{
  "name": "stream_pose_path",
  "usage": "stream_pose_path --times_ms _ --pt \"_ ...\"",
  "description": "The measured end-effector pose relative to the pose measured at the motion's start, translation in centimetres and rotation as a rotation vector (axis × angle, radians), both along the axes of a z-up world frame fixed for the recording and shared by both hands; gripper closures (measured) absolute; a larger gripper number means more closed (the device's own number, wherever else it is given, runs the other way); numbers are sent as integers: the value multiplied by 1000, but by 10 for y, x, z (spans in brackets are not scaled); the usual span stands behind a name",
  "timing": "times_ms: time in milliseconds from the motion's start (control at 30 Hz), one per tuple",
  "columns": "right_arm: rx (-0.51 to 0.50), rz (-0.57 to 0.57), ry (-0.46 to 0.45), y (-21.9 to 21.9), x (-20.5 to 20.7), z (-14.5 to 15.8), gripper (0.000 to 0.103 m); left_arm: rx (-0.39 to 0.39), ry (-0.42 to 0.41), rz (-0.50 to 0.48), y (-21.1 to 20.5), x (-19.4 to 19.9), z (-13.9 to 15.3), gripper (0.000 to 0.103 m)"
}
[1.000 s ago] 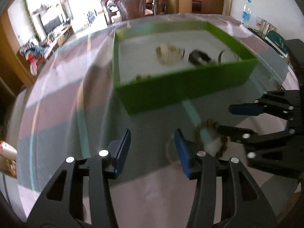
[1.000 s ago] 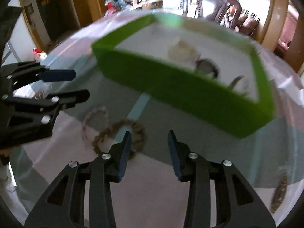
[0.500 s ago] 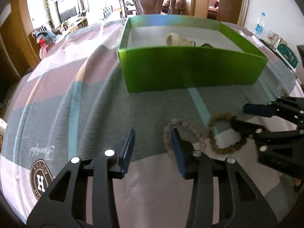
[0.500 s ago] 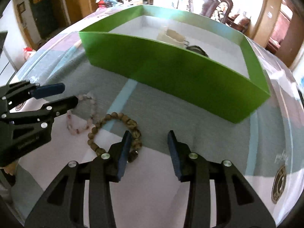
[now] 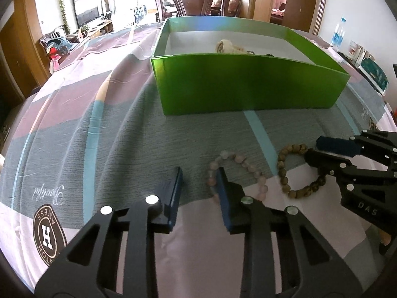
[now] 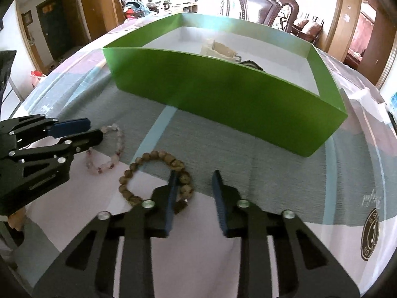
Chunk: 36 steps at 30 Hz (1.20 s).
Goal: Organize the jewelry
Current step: 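Move the left tool to the pink bead bracelet while the right tool moves to the wooden bead bracelet, then close the left tool on the pink bead bracelet while the right tool closes on the wooden bracelet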
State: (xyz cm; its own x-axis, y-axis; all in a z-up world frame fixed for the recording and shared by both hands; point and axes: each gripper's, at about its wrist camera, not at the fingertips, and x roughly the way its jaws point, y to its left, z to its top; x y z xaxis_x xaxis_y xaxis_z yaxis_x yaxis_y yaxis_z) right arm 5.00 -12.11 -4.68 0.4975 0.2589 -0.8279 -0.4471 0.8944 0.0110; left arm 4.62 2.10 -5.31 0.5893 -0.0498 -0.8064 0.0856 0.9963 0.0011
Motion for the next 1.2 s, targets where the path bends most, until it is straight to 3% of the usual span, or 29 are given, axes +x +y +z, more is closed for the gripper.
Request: stream_pose_path --times_ms 133,433,533,667,767,833,933,1200 --pt "3 3 -2 0 -1 -1 80 3 0 0 0 0 -1 76" --pt "14 -2 -4 -1 -1 -2 79 13 -1 7 -1 2 -1 61" --pt "13 -3 -8 -1 -1 -2 79 13 -1 4 -1 2 -1 61" --pt "4 -1 -14 1 -2 -1 80 9 -2 -12 -3 2 -2 68" --pt "16 1 -6 0 -2 -1 85 6 -4 -27 -4 1 -2 79" --pt "22 -2 -1 0 -1 -1 91 5 -5 -32 -5 1 -2 83" --pt "32 -14 10 -3 1 0 92 2 -4 -34 -6 0 -3 87" --pt "41 -158 26 -30 17 1 92 -29 -17 -10 1 -2 1 94"
